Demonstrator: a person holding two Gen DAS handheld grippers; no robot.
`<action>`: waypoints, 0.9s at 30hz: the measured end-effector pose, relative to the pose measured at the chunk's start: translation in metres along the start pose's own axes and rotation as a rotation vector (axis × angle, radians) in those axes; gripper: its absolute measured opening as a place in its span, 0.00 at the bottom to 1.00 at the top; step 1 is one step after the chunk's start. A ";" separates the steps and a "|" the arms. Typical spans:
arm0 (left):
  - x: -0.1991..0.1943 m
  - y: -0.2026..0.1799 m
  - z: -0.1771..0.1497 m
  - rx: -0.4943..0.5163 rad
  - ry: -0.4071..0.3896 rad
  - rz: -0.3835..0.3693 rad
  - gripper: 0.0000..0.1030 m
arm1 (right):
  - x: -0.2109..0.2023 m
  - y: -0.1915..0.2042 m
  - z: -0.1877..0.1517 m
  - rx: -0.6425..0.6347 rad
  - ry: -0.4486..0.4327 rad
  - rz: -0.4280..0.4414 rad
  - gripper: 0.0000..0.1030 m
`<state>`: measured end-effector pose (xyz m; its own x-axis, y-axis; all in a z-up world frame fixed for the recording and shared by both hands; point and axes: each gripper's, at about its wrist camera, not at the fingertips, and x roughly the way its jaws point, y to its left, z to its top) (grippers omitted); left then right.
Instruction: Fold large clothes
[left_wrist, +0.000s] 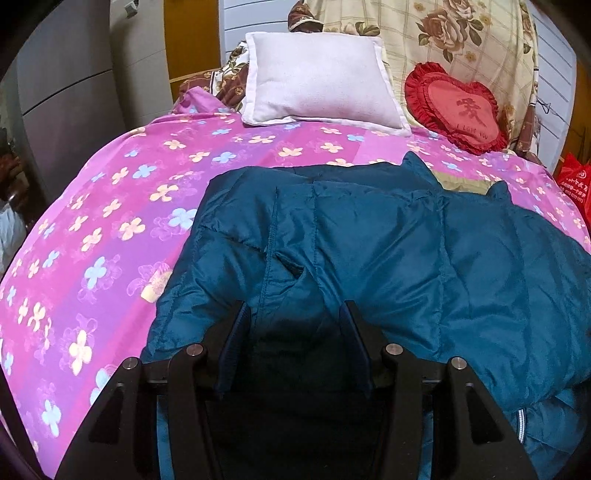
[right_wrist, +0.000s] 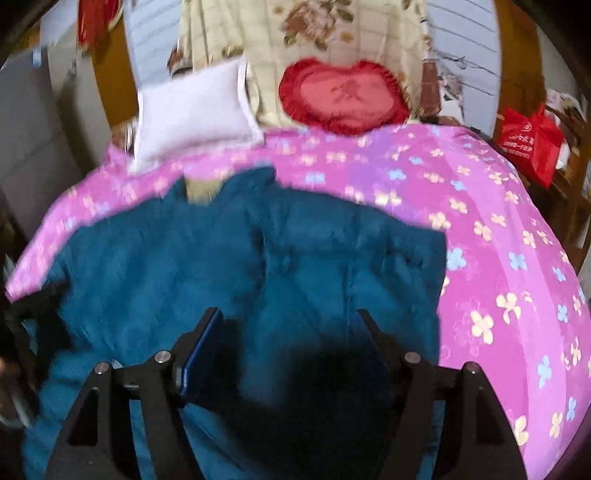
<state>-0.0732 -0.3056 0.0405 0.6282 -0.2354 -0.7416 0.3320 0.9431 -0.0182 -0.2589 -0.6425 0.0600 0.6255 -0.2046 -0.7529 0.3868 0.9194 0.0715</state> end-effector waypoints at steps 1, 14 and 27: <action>0.000 -0.001 0.000 0.002 -0.001 0.000 0.33 | 0.010 0.001 -0.004 -0.012 0.022 -0.012 0.74; 0.005 -0.001 -0.004 0.000 -0.016 -0.005 0.35 | -0.017 -0.021 -0.015 0.040 -0.028 -0.112 0.75; -0.058 0.030 -0.017 0.017 -0.034 -0.042 0.35 | -0.043 -0.032 -0.032 0.116 -0.012 -0.067 0.76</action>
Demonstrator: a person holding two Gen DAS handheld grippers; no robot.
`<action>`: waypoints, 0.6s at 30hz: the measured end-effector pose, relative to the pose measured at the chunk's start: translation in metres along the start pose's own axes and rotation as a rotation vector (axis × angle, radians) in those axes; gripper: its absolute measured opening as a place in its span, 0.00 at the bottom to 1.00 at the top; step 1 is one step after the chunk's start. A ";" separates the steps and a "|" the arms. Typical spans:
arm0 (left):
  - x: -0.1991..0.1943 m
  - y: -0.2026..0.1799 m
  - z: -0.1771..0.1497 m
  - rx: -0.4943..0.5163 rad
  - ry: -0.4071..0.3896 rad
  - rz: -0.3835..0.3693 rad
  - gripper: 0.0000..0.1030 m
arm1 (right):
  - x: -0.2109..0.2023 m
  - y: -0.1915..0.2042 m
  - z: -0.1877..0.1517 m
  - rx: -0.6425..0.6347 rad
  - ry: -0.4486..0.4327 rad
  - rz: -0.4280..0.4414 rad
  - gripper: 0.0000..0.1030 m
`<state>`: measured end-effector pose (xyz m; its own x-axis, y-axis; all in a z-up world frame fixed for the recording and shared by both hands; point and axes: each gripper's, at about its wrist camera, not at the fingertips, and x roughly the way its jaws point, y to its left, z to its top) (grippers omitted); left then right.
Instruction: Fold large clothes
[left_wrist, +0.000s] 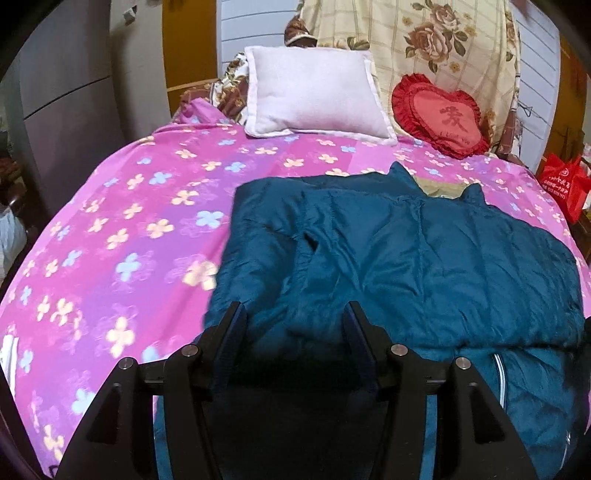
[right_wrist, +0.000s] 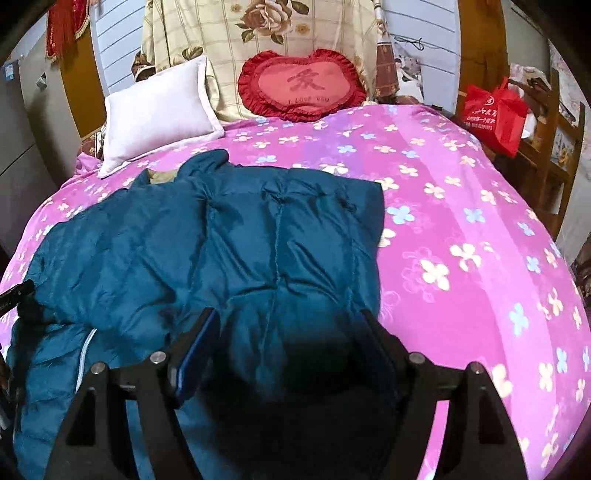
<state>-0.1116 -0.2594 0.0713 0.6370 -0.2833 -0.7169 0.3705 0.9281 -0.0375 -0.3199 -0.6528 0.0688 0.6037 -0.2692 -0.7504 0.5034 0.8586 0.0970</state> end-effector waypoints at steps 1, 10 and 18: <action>-0.004 0.002 -0.002 -0.002 -0.003 0.000 0.35 | -0.006 0.001 -0.001 0.003 -0.005 0.009 0.77; -0.020 0.009 -0.015 -0.002 -0.002 0.007 0.35 | -0.023 0.019 -0.011 -0.014 0.002 0.028 0.82; -0.026 0.005 -0.020 0.013 -0.016 0.014 0.35 | -0.026 0.026 -0.016 -0.048 0.010 0.020 0.82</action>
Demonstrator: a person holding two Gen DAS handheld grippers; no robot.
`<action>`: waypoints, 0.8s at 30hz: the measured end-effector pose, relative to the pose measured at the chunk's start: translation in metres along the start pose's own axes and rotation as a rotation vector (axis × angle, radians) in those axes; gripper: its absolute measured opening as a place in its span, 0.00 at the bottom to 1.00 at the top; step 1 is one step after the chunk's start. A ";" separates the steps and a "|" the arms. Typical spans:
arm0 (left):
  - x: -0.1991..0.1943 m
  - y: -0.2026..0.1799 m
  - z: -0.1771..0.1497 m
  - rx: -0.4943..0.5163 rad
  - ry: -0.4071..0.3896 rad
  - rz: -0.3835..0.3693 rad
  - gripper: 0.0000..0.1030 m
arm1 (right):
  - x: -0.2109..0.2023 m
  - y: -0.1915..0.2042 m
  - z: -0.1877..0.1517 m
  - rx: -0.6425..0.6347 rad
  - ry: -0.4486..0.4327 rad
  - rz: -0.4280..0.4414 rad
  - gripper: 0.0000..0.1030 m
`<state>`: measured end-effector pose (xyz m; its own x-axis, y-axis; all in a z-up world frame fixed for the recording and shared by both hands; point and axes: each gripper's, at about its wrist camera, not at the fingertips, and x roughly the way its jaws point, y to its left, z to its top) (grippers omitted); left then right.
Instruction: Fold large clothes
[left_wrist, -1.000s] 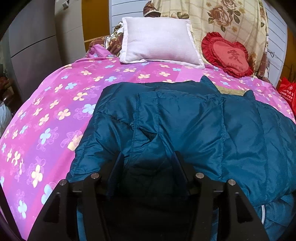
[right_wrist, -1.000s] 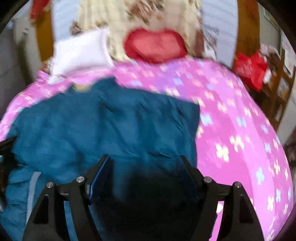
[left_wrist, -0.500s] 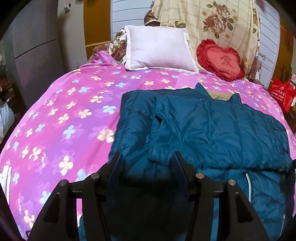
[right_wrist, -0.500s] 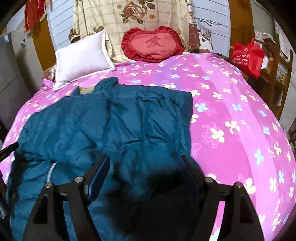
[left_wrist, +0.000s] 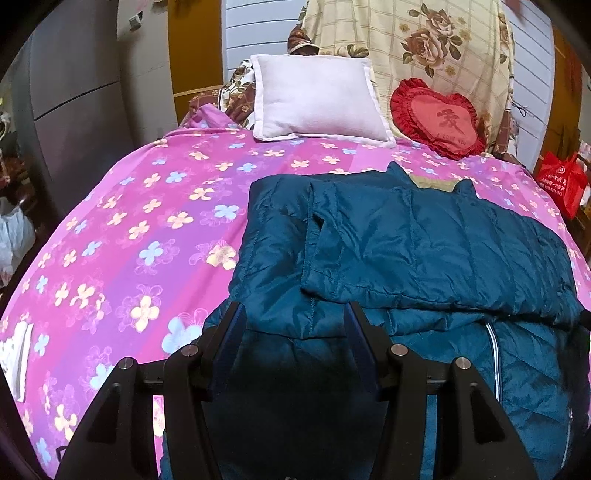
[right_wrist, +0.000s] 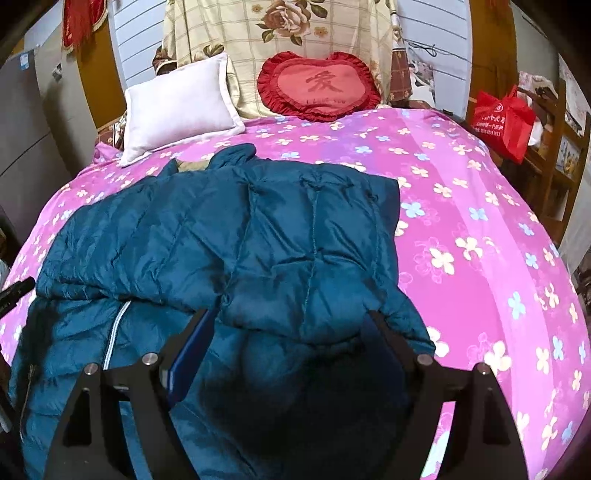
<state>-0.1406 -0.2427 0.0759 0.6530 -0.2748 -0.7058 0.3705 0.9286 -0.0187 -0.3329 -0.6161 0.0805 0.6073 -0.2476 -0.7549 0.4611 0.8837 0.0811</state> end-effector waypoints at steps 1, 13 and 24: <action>0.001 -0.001 0.000 0.002 -0.002 0.001 0.35 | 0.000 0.000 0.000 -0.004 -0.003 -0.009 0.82; 0.016 -0.006 -0.003 -0.003 0.028 0.007 0.35 | 0.015 -0.013 -0.002 0.021 0.026 -0.022 0.82; -0.020 0.000 -0.010 0.029 -0.011 0.014 0.35 | -0.010 -0.014 -0.015 -0.008 0.028 -0.022 0.82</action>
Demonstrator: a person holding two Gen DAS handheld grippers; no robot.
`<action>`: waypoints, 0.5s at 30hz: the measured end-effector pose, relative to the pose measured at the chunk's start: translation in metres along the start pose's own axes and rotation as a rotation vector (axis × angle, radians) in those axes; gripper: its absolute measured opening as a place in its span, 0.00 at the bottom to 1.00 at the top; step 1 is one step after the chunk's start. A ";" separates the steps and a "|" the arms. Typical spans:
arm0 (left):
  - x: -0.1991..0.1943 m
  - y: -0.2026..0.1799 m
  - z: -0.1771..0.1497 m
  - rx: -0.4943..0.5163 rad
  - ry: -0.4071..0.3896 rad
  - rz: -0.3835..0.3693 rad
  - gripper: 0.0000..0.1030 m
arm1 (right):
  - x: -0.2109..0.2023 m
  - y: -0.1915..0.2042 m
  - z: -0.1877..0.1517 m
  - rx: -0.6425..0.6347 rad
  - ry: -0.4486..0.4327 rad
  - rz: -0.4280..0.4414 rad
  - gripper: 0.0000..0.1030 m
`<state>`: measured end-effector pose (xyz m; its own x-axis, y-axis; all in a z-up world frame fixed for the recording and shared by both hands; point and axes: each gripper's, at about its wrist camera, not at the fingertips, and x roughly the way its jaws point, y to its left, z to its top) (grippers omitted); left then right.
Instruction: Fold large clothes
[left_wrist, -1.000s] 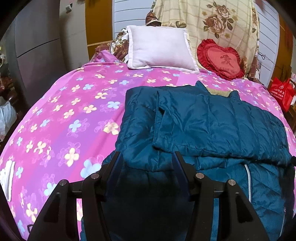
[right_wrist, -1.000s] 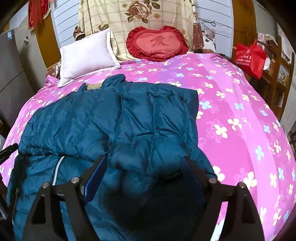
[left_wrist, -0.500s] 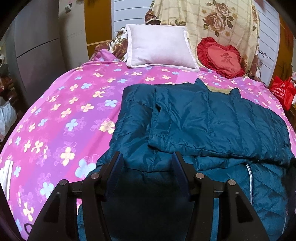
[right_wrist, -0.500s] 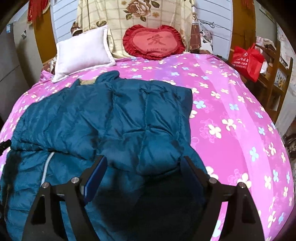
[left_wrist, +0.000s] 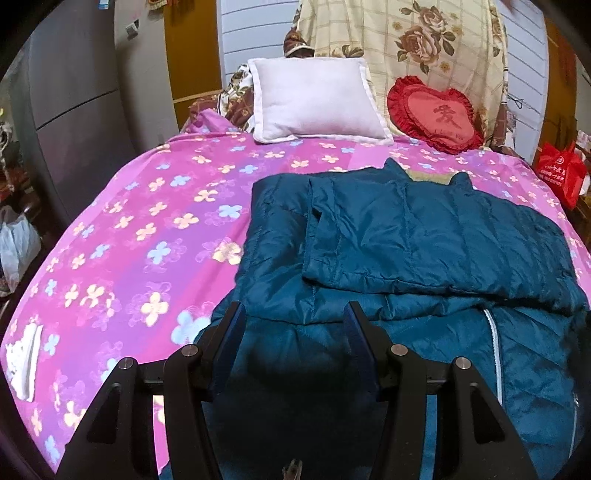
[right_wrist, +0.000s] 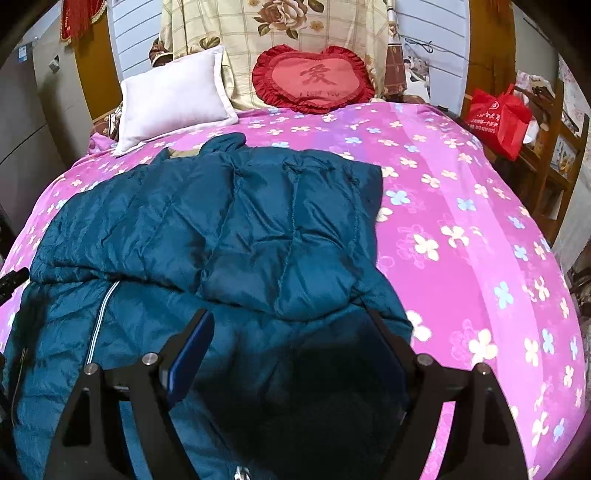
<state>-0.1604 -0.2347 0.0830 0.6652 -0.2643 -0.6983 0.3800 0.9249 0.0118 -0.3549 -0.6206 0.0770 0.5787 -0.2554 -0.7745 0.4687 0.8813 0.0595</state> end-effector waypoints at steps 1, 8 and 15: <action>-0.003 0.001 -0.001 0.000 -0.002 -0.003 0.35 | -0.002 -0.001 -0.001 0.001 0.003 0.001 0.82; -0.041 0.010 -0.020 0.067 -0.022 0.019 0.35 | -0.025 -0.005 -0.020 -0.010 0.023 0.026 0.82; -0.082 0.032 -0.039 0.070 -0.048 0.027 0.35 | -0.064 0.000 -0.037 -0.050 0.024 0.051 0.82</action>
<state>-0.2282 -0.1729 0.1127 0.7051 -0.2542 -0.6620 0.4048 0.9108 0.0814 -0.4163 -0.5896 0.1036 0.5847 -0.2010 -0.7859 0.4051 0.9117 0.0682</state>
